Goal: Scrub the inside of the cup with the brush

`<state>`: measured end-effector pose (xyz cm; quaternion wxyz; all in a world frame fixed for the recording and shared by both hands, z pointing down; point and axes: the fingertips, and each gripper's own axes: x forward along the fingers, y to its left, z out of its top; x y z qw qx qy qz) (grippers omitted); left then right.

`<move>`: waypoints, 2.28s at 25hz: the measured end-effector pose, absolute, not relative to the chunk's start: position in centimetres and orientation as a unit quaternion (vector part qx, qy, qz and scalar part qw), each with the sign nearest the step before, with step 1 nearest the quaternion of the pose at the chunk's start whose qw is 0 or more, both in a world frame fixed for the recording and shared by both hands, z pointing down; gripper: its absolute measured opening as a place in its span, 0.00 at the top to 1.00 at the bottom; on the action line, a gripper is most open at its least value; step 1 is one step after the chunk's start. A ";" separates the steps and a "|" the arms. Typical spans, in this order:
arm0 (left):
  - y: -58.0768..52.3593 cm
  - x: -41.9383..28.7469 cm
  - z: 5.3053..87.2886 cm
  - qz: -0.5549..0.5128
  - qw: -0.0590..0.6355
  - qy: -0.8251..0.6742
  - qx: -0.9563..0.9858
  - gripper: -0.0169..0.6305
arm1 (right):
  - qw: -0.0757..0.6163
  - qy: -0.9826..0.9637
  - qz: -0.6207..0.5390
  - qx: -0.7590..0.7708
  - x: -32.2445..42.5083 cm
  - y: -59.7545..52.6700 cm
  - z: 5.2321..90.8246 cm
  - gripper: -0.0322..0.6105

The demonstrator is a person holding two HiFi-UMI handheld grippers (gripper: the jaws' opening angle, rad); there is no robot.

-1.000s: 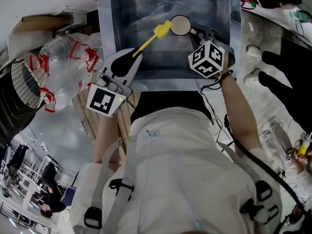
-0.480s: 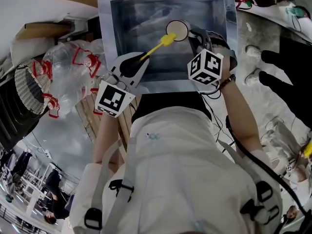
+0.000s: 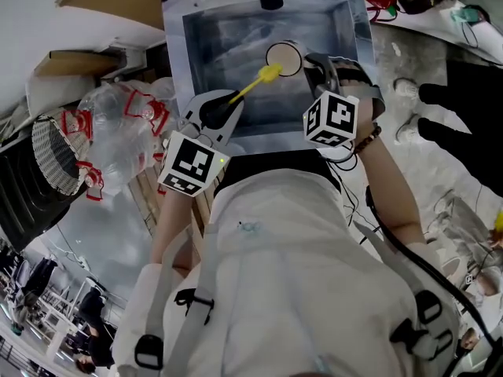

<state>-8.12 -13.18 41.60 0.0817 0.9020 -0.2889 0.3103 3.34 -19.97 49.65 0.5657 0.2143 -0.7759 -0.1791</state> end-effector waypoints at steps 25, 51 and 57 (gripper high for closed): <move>-12.5 -4.6 42.2 0.453 -0.048 -0.192 0.869 0.91 | 0.554 -0.784 -0.206 0.189 0.9 -17.1 47.9 0.84; -12.4 -8.3 42.4 0.485 -0.041 -0.206 0.849 0.91 | 0.492 -0.824 -0.202 0.195 -2.4 -16.4 43.9 0.84; -11.8 -7.7 41.6 0.459 -0.042 -0.195 0.866 0.91 | 0.495 -0.824 -0.204 0.184 -2.7 -15.7 44.2 0.84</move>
